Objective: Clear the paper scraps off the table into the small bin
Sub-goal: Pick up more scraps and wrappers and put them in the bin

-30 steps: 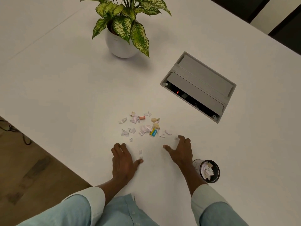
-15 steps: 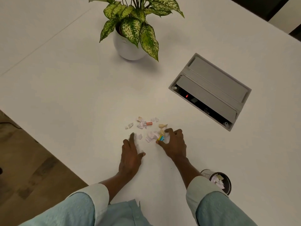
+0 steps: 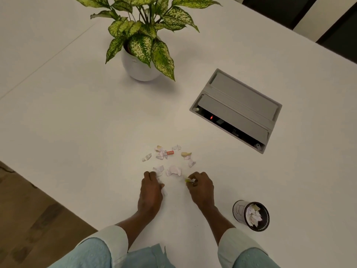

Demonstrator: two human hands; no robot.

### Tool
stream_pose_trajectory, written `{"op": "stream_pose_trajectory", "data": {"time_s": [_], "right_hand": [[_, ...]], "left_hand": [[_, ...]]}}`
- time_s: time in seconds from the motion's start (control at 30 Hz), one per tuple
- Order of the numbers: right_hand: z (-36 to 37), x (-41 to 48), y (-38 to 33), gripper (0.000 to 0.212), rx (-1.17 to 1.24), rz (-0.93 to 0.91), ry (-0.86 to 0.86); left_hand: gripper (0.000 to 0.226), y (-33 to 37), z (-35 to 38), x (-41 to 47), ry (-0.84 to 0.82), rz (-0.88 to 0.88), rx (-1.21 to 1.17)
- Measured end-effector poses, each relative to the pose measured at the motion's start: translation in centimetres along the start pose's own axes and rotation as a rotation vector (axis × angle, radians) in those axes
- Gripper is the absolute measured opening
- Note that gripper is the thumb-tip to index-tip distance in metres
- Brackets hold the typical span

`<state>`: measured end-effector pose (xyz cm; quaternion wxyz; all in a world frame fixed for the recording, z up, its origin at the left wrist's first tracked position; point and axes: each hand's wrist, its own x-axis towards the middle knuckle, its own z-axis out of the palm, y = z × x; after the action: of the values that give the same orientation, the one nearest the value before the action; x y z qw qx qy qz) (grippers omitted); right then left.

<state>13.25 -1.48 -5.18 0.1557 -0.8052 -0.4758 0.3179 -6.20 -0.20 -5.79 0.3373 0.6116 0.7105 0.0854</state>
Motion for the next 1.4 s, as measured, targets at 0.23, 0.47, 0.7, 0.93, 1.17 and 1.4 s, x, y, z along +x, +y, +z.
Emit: {"op": "stream_pose_trajectory", "data": {"time_s": [0.23,0.47,0.7,0.93,1.17,1.4], "right_hand": [[-1.7,-3.9,1.9,0.018,0.207,0.195,0.079],[-6.5,-8.5,2.4,0.020,0.420,0.243,0.252],[-11.8,-12.3,5.5,0.015,0.518,0.377,0.454],[-14.3,-12.8,10.1,0.016,0.359,0.526,0.600],[-14.5,-12.7,11.4,0.021,0.314,0.456,0.628],[-13.6,-14.5,12.0,0.035,0.100,0.242,0.598]], "left_hand": [[0.020,0.0,0.0,0.1,0.039,0.149,0.085],[0.035,1.5,1.7,-1.1,-0.046,0.174,-0.104],[0.030,10.5,3.9,-6.0,-0.188,0.284,-0.462],[0.024,18.9,7.1,-9.0,-0.318,0.544,-0.446],[0.009,21.9,8.9,-10.7,-0.405,0.645,-0.241],[0.011,17.3,8.0,-9.4,-0.343,0.648,-0.085]]}}
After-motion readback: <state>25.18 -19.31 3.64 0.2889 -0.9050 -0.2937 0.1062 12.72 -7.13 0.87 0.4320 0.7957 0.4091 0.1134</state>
